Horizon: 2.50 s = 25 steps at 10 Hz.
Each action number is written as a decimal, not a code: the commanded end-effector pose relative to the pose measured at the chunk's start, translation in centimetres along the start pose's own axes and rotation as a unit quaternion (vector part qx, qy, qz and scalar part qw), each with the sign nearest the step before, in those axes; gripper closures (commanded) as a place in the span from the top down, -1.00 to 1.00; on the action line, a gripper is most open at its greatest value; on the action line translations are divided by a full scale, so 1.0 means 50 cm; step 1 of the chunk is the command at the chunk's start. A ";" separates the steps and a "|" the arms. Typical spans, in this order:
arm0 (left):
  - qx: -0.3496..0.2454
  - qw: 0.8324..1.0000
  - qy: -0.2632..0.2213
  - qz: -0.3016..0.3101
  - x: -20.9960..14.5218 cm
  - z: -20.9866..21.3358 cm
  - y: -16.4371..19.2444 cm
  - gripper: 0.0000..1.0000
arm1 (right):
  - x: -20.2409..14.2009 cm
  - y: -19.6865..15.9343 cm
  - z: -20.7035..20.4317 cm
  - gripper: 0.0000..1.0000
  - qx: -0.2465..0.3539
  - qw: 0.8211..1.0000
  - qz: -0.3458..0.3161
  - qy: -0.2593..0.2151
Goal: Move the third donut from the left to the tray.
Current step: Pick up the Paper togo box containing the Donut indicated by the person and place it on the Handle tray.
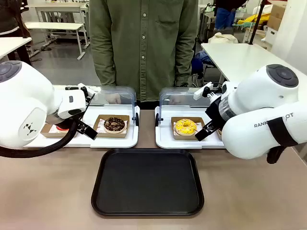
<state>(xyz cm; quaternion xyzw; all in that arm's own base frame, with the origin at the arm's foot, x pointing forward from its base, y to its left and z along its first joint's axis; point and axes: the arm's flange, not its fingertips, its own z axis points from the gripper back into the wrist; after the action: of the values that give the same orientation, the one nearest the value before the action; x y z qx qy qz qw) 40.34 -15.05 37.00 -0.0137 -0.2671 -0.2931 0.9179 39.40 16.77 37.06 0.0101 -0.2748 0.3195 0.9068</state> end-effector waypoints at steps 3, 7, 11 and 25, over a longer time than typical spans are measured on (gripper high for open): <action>0.000 1.000 0.000 0.000 0.000 0.000 0.000 1.00 | 0.000 0.000 0.000 1.00 0.000 1.000 0.000 0.000; 0.000 1.000 0.000 0.000 0.000 0.000 0.000 1.00 | 0.000 0.000 0.000 1.00 0.000 1.000 0.000 0.000; 0.000 1.000 0.000 0.000 0.000 0.000 0.000 1.00 | 0.000 0.000 0.000 1.00 0.000 1.000 0.000 0.000; -0.260 0.923 -0.244 -0.143 -0.260 0.329 0.531 1.00 | -0.307 -0.521 0.422 1.00 0.219 0.951 0.003 -0.218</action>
<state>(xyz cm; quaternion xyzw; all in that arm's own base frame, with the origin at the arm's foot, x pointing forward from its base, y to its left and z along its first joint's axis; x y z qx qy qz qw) 36.98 15.61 48.66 -0.2625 -0.3838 -0.4570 0.7583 34.17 -15.64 51.56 0.2604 -0.3888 0.3557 0.8090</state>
